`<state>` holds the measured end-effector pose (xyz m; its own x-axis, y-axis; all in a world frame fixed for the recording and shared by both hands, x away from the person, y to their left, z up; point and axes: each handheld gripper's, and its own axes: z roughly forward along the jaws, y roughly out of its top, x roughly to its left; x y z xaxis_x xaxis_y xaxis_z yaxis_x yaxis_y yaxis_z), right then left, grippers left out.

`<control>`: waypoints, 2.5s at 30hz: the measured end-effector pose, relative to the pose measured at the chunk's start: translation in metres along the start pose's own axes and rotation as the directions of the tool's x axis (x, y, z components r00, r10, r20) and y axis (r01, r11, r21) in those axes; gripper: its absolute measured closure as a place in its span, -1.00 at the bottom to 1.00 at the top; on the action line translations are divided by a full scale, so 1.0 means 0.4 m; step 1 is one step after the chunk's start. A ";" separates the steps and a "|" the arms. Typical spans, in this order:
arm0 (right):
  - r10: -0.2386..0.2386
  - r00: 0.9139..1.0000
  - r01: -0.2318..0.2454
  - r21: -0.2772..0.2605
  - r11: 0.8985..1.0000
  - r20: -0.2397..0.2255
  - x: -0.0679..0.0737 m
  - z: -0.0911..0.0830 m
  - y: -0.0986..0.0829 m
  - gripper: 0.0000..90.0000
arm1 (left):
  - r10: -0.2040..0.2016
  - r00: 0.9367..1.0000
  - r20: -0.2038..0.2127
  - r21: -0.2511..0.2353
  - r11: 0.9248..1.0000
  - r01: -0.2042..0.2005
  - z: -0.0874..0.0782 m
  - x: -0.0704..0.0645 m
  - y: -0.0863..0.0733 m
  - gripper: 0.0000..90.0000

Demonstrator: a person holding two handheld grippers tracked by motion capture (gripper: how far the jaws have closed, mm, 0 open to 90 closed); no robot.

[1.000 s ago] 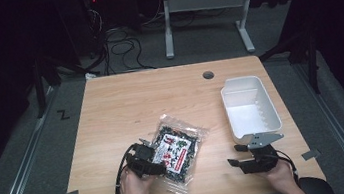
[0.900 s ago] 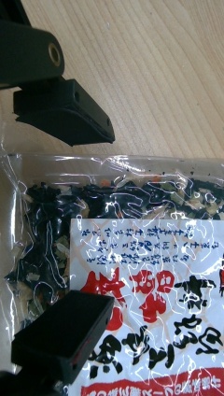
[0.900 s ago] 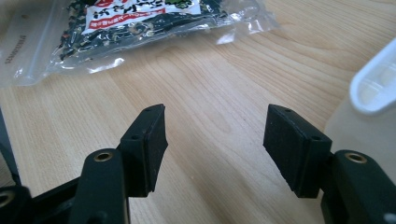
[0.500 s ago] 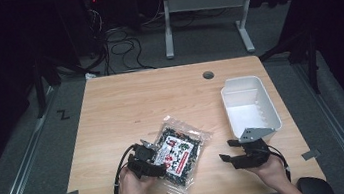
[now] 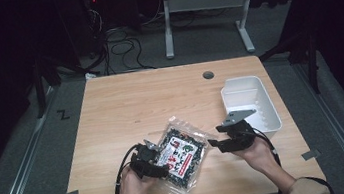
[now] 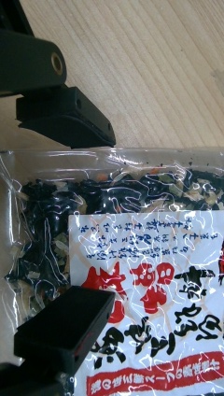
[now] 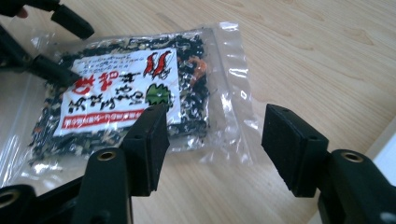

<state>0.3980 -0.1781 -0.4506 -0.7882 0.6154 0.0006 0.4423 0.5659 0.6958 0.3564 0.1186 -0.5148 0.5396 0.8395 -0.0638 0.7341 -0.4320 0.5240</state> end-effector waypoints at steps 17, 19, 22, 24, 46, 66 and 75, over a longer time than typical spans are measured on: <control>0.087 0.996 -0.088 0.392 0.916 0.020 -0.055 0.174 0.122 -0.18 | 0.006 0.999 0.034 -0.008 1.000 -0.005 0.008 0.007 0.004 -0.53; 0.106 0.994 -0.107 0.414 0.904 0.025 -0.061 0.190 0.124 -0.20 | 0.006 0.999 0.035 -0.009 1.000 -0.006 0.008 0.007 0.005 -0.53; 0.119 0.993 -0.113 0.433 0.894 0.013 -0.071 0.212 0.129 -0.23 | 0.010 0.999 0.030 -0.014 1.000 -0.010 0.008 0.005 0.005 -0.53; 0.132 0.991 -0.123 0.450 0.884 0.012 -0.075 0.226 0.132 -0.26 | 0.011 0.999 0.030 -0.016 1.000 -0.011 0.009 0.005 0.005 -0.53; 0.199 0.978 -0.136 0.541 0.830 -0.059 -0.090 0.279 0.118 0.34 | 0.015 1.000 0.009 -0.029 0.999 -0.015 0.009 0.001 0.005 -0.54; 0.070 0.993 -0.010 0.528 0.849 -0.095 -0.073 0.249 0.113 0.95 | -0.022 1.000 -0.008 -0.062 0.998 0.021 0.007 0.014 -0.005 -0.50; 0.029 0.994 0.028 0.502 0.865 -0.105 -0.070 0.217 0.121 0.97 | -0.070 0.998 0.002 -0.080 0.994 0.070 0.003 0.026 -0.010 -0.40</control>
<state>0.4787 -0.1203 -0.4791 -0.8159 0.5701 0.0962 0.5748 0.7819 0.2414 0.3596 0.1288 -0.5184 0.4878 0.8669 -0.1022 0.7348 -0.3445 0.5843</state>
